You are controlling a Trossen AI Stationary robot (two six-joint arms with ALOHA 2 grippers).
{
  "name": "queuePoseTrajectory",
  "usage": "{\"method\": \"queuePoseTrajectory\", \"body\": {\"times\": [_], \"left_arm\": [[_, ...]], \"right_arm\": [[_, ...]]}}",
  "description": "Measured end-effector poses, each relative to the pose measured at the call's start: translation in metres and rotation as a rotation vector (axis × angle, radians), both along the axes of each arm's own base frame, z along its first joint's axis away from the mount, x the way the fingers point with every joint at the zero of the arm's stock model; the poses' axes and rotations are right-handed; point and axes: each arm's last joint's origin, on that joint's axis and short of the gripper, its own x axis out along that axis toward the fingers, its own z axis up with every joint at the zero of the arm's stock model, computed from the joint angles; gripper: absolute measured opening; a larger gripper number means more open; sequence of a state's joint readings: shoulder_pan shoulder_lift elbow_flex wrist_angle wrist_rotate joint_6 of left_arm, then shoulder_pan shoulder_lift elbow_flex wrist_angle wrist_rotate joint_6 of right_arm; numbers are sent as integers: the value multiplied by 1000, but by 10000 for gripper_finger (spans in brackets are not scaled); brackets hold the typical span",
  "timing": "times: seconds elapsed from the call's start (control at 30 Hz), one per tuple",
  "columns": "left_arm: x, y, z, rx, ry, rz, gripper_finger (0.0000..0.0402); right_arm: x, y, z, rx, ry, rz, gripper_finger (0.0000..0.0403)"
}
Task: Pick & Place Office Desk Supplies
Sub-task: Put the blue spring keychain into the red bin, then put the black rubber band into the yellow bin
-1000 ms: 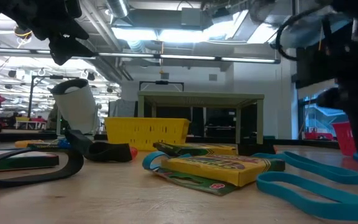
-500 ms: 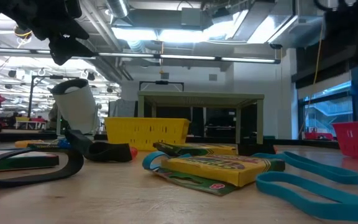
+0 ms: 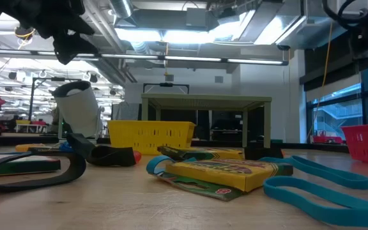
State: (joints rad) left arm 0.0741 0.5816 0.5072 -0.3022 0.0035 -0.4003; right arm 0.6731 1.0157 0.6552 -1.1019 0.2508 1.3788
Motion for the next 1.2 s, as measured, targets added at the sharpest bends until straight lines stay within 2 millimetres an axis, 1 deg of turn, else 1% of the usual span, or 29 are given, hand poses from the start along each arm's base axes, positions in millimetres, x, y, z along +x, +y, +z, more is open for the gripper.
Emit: {"method": "queuePoseTrajectory", "body": {"times": [0.27,0.37,0.43,0.5,0.57,0.67,0.73,0.87,1.0,1.1,1.2], "left_arm": [[3,0,-1,7,3,-13,216],[4,0,-2,7,11,-13,216],[5,0,-2,6,14,-14,216],[5,0,-2,4,16,-20,216],[6,0,-3,2,19,-23,216],[6,0,-3,10,22,-26,216],[7,0,-3,27,22,-32,216],[12,0,-2,55,-1,-38,216],[14,1,-4,53,12,-39,216],[16,1,-5,53,22,-38,216],[17,1,-6,52,26,-38,216]], "right_arm": [[-1,2,-2,42,29,6,112],[-2,2,-5,72,51,-4,144],[-2,2,-4,76,45,-26,163],[2,3,8,53,-38,-49,176],[9,5,27,22,-158,-41,182],[22,8,47,-21,-253,74,178],[33,9,49,-59,-266,171,169],[61,7,39,-117,-245,286,147],[94,4,21,-104,-230,376,130],[112,-2,7,-115,-210,376,124],[125,-8,-6,-84,-176,355,129]]}}
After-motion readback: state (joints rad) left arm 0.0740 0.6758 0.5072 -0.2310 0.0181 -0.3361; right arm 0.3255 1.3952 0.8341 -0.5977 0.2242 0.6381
